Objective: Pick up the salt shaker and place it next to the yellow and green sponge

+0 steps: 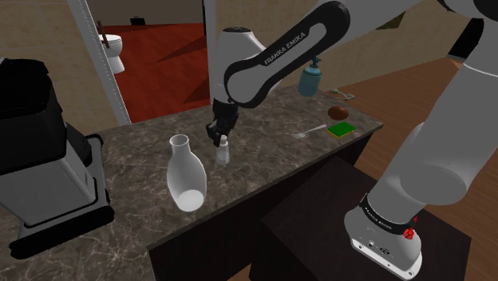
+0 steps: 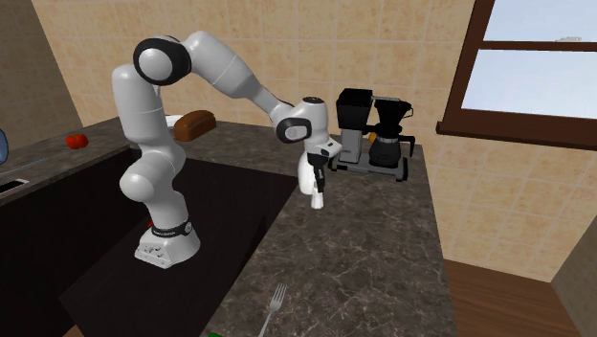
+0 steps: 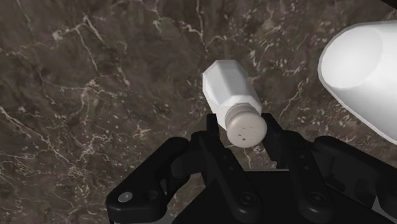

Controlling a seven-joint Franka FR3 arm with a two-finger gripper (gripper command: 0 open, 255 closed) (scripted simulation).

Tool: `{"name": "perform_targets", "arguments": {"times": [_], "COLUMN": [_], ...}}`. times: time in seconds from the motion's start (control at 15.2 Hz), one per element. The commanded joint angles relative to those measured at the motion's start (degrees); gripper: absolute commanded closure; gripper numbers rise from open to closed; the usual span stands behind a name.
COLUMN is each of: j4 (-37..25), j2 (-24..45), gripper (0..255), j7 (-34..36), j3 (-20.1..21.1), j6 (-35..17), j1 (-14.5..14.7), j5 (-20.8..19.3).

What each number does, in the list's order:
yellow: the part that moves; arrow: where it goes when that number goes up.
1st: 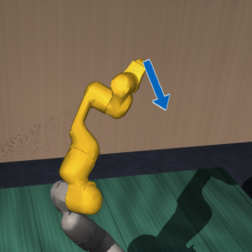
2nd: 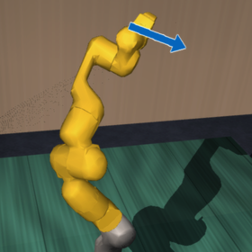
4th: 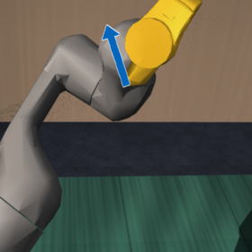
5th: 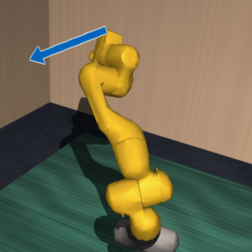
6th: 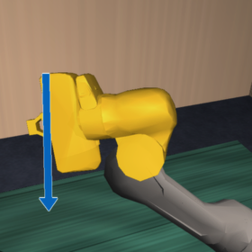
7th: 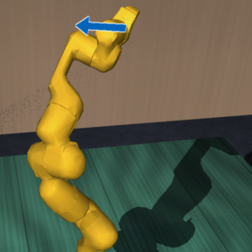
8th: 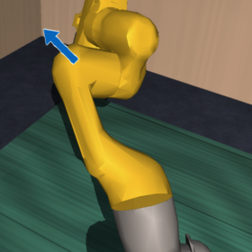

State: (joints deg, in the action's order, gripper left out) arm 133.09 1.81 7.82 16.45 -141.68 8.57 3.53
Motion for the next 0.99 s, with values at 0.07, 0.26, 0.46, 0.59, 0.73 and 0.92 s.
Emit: {"name": "perform_targets", "arguments": {"times": [0.07,0.26,0.46,0.59,0.73,0.92], "j4": [-0.84,-1.76,-2.8,-3.55,-4.35,-5.64], "j2": [-1.62,-3.08,-4.43,-5.26,-6.04,-7.12], "gripper": [255,255,255,255,255,255], "j7": [-0.33,-0.56,-0.75,-0.85,-0.93,-1.02], "j3": [-0.01,-0.05,-0.12,-0.17,-0.24,-0.34], "j6": [2.43,4.77,7.12,8.68,10.24,12.58], "j1": [-0.06,-0.1,-0.13,-0.14,-0.16,-0.19], "j5": [0.54,0.97,1.33,1.53,1.71,1.93]}}
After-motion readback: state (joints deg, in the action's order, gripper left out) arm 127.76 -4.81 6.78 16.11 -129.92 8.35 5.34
